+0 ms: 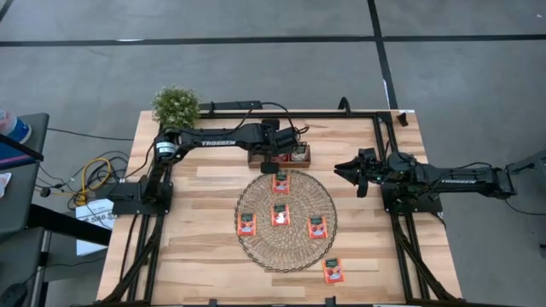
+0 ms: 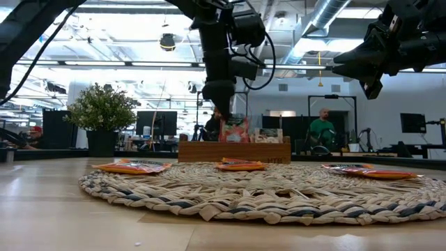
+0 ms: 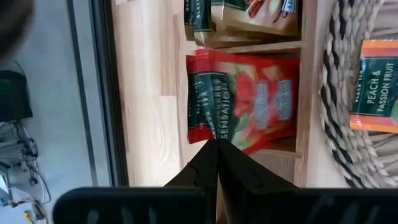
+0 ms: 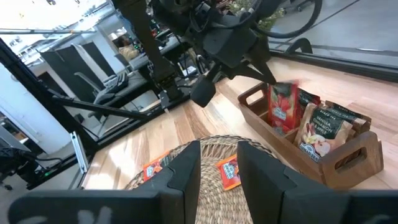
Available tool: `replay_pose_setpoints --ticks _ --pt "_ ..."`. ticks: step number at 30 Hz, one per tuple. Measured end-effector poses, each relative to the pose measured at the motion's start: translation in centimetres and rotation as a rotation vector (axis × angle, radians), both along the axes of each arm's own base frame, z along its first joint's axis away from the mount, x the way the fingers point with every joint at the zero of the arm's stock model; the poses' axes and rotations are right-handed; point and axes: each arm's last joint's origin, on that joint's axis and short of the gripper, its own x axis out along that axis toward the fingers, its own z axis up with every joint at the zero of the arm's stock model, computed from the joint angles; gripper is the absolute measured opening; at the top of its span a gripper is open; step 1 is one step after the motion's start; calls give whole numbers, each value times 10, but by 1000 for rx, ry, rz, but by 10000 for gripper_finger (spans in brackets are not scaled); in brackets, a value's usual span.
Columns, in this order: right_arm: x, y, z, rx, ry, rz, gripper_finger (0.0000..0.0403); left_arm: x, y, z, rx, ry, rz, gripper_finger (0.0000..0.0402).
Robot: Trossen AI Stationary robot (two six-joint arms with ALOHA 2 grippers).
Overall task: Pick & Place Tea
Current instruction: Put the red tea bag into the middle section of the wooden organizer
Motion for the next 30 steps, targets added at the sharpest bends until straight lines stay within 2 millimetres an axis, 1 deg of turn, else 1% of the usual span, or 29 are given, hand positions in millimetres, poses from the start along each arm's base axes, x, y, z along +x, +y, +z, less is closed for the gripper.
replay_pose_setpoints --ticks 6,11,16,19,24,30 --pt "0 0 0 0 0 0 98 -2 3 0 8 28 -18 0" --pt "0 0 0 0 0 0 98 0 3 0 -40 -15 -6 0" --pt "0 0 0 0 0 0 98 0 2 0 -56 -21 -8 0" --pt "0 0 0 0 0 0 98 0 2 -5 -89 -32 1 0" --pt "0 0 0 0 0 0 98 -2 1 -11 -92 -21 2 0" --pt "0 0 0 0 0 -1 98 -2 1 -12 -93 -21 7 0"
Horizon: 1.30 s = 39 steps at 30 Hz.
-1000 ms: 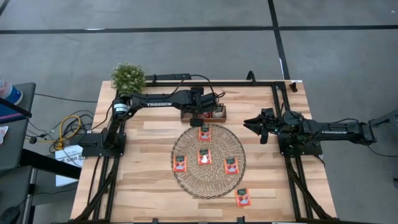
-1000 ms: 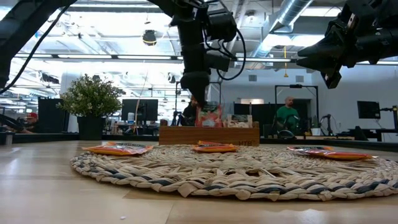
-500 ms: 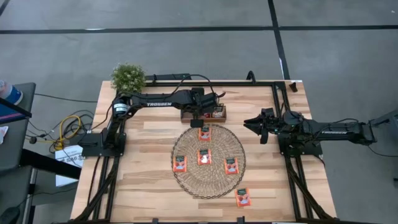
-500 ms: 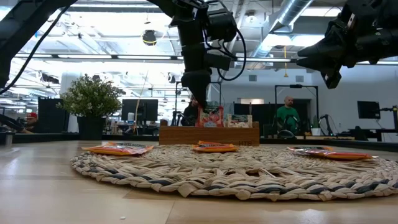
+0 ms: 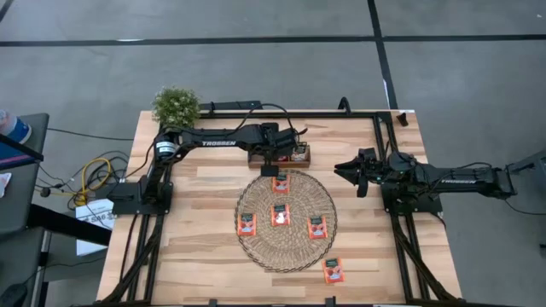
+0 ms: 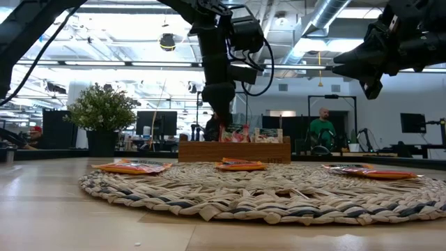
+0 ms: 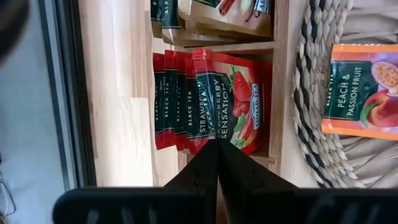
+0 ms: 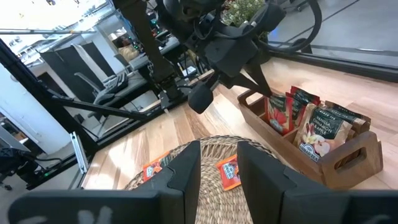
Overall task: Pick & Place Tea
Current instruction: Put the red tea bag into the middle section of the wooden organizer, then put the orange tea bag into the left section of the wooden organizer
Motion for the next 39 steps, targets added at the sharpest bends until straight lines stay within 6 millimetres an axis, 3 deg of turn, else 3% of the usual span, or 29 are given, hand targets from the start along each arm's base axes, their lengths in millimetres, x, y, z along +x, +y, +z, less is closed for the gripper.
replay_pose_setpoints --ticks 18,33,39 --pt "0 0 0 0 0 0 98 0 -1 0 -42 -35 61 4" --pt "0 0 0 0 0 0 98 -1 1 1 29 -16 79 128" --pt "0 0 0 0 0 1 98 -5 -5 27 175 37 170 138"
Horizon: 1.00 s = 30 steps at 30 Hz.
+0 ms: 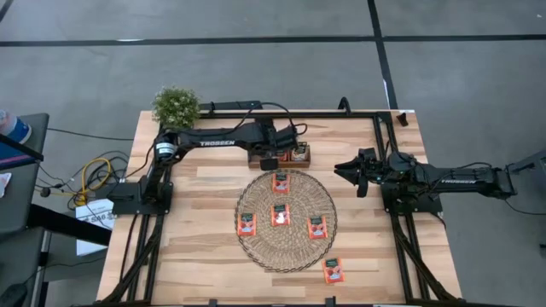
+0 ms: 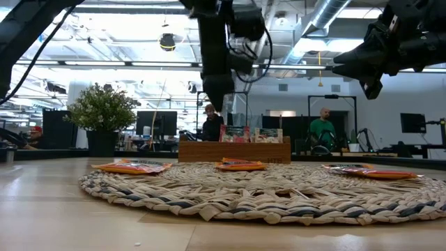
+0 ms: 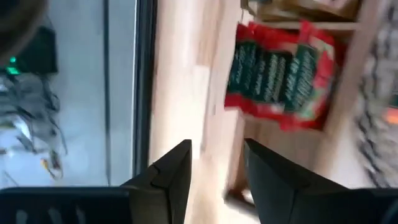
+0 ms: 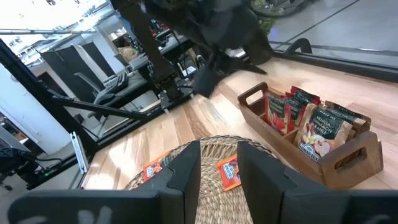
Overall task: Pick & Place Tea
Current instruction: Put the orange tea bag into the left section of the wooden organizer
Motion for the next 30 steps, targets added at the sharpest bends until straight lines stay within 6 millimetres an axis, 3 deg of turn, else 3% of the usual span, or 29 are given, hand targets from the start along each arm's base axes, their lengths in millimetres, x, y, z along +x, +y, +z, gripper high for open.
replay_pose_setpoints --ticks 6,10,13,16,21,26,30 --pt "0 0 0 11 -1 4 98 -14 -26 37 -221 -89 80 138" --pt "0 1 1 33 -15 3 98 -23 -53 48 -404 -119 102 138" --pt "1 2 3 32 -32 19 98 -29 -75 52 -429 -92 106 138" --pt "1 6 5 30 -51 47 98 -34 -98 45 -403 -83 94 138" --pt "2 13 8 22 -82 108 98 -49 -125 19 -367 -109 63 138" --pt "4 19 5 25 -50 157 98 -74 -134 -8 -435 -211 113 138" --pt "7 23 2 26 -23 183 98 -97 -138 -18 -490 -255 182 138"
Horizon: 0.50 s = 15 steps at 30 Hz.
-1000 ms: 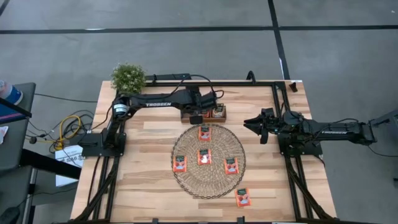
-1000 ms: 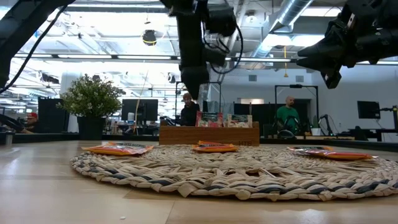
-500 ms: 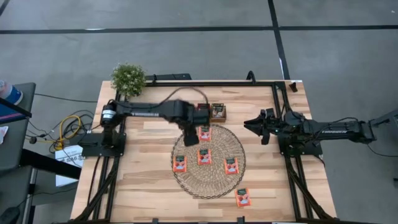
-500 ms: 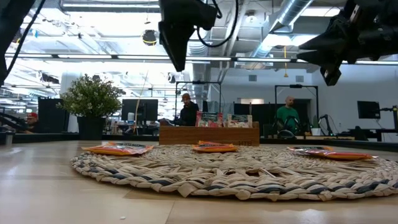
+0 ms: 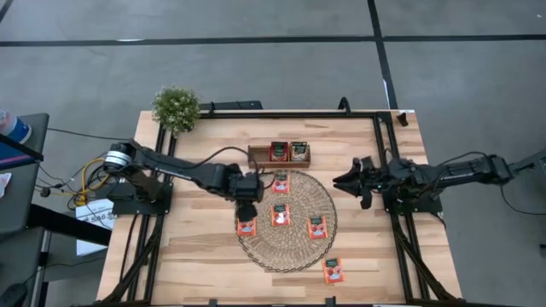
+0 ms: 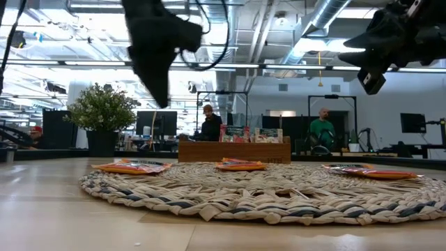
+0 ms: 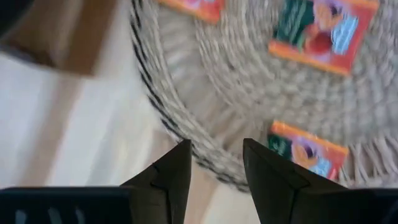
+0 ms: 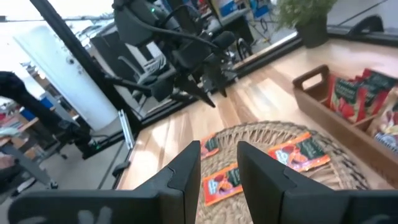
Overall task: Pick & Place Tea
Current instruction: Put the orange tea bag into the left section of the wooden organizer
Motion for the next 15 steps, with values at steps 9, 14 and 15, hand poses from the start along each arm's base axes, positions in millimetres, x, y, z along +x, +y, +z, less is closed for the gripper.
replay_pose_setpoints --ticks 9,14,15 --pt "4 -2 -5 -3 44 -19 98 -2 -25 -32 -22 10 -146 138" --pt "5 -4 -5 -3 46 -31 98 3 -27 -49 -35 62 -152 137" --pt "5 -4 -5 -3 46 -32 98 4 -27 -52 -38 73 -153 136"
